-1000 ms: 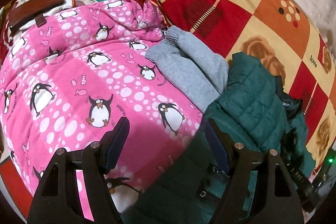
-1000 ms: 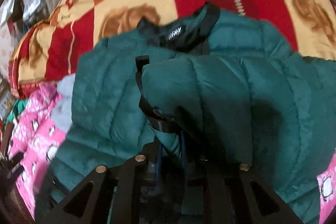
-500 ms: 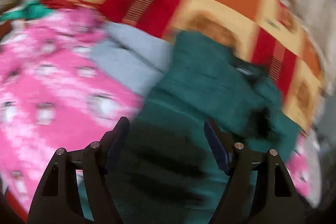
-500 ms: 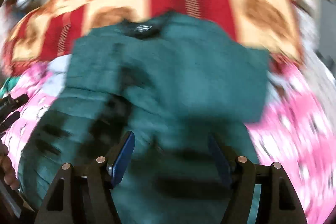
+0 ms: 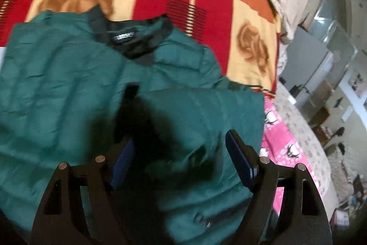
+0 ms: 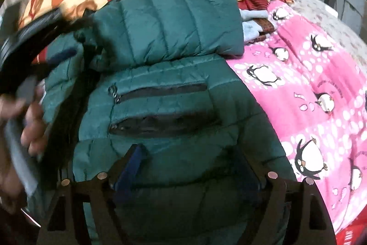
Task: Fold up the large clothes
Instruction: 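Grasp the jacket side with the left tool and fold it inward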
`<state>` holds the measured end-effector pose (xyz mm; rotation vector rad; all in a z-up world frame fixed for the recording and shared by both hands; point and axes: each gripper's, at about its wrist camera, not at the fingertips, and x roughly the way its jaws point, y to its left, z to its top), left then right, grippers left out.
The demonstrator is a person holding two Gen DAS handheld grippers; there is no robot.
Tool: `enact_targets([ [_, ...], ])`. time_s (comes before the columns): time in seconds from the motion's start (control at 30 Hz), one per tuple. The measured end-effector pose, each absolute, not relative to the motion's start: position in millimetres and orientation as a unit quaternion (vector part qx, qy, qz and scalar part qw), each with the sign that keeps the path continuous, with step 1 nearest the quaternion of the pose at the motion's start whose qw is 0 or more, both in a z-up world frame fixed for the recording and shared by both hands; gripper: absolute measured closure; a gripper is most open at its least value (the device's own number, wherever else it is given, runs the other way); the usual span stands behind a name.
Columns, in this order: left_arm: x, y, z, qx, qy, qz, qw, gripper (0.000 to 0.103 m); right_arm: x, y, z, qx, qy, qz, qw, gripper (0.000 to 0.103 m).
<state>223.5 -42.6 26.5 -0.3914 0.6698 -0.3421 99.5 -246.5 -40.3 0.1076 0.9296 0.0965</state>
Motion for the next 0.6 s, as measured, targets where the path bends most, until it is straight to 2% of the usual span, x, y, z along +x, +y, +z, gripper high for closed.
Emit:
enact_targets([
  [0.03, 228.6, -45.5, 24.6, -0.193, 0.321, -0.166, 0.912, 0.027, 99.7, -247.3, -41.6, 0.053, 0.449, 0.049, 0.89, 0.016],
  [0.07, 232.4, -44.0, 21.4, -0.201, 0.319, -0.165, 0.911, 0.035, 101.4, -247.0, -43.1, 0.054, 0.453, 0.052, 0.888, 0.015],
  [0.1, 236.0, -42.5, 18.8, -0.214, 0.321, -0.171, 0.906, 0.069, 104.4, -246.3, -45.6, 0.055, 0.46, 0.056, 0.885, 0.012],
  [0.13, 242.3, -40.1, 15.3, -0.227, 0.337, -0.179, 0.896, 0.089, 106.6, -244.1, -47.6, 0.056, 0.464, 0.06, 0.882, 0.007],
  [0.23, 238.8, -34.4, 30.1, -0.231, 0.314, -0.178, 0.904, 0.094, 108.3, -241.4, -48.8, 0.05, 0.468, 0.061, 0.88, 0.004],
  [0.43, 230.1, 13.0, 80.9, -0.273, 0.219, -0.145, 0.926, 0.094, 110.3, -236.8, -50.5, 0.041, 0.474, 0.053, 0.878, 0.004],
  [0.6, 224.9, 59.4, 73.0, -0.278, 0.217, -0.064, 0.934, 0.094, 112.6, -234.1, -50.4, 0.036, 0.476, 0.047, 0.877, 0.004],
])
